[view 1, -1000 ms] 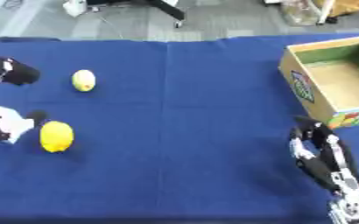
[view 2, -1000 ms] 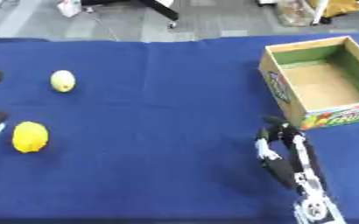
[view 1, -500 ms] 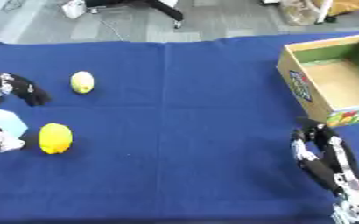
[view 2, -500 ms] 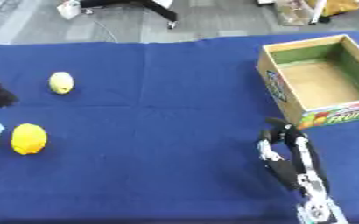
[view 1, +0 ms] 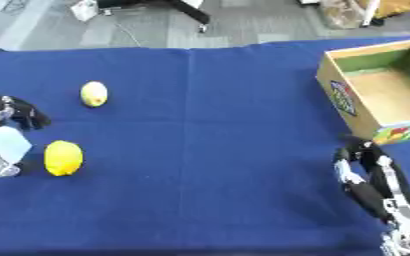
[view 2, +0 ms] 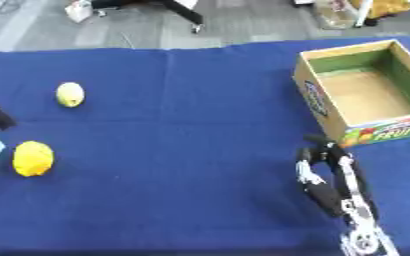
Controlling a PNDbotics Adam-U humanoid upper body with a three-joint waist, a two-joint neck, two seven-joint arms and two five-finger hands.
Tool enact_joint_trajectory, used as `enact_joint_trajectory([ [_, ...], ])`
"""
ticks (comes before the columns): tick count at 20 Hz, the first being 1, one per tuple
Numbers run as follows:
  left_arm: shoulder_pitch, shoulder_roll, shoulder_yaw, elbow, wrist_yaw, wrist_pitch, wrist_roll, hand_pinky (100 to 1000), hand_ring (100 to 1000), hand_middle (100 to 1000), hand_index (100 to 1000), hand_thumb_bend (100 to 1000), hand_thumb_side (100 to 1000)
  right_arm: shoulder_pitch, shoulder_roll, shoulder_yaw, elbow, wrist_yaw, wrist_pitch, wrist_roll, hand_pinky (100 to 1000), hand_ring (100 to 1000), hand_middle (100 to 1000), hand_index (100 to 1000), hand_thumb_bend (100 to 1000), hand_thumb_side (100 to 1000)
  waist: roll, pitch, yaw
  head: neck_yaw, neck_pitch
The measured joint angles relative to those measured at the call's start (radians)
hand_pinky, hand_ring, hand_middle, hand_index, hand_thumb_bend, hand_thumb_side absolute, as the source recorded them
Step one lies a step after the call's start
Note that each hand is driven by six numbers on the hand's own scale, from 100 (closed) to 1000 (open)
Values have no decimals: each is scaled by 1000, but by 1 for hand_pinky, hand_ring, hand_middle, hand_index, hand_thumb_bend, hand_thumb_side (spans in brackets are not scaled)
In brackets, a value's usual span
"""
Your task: Pick up the objects with one hand, pass them to the other hand, and then place them into the box on the other side of the table.
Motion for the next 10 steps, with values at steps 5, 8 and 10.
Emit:
enact_joint_trajectory([
  [5, -32, -51, -16, 75, -73, -6, 27, 802, 682, 674, 820, 435, 100, 0, 0, 0, 0, 0, -1, 1, 790, 481, 489, 776, 100, 452, 0, 0, -2, 3, 0],
  [8, -48, -79, -30, 119, -89, -15, 25, 802, 683, 676, 819, 430, 100, 0, 0, 0, 0, 0, -2, 2, 790, 481, 489, 776, 100, 452, 0, 0, -4, 7, 0],
  [10, -57, -93, -35, 141, -96, -20, 20, 801, 682, 678, 821, 429, 100, 0, 0, 1, 0, 0, -2, 2, 790, 481, 489, 775, 100, 450, 0, 0, -4, 8, 0],
])
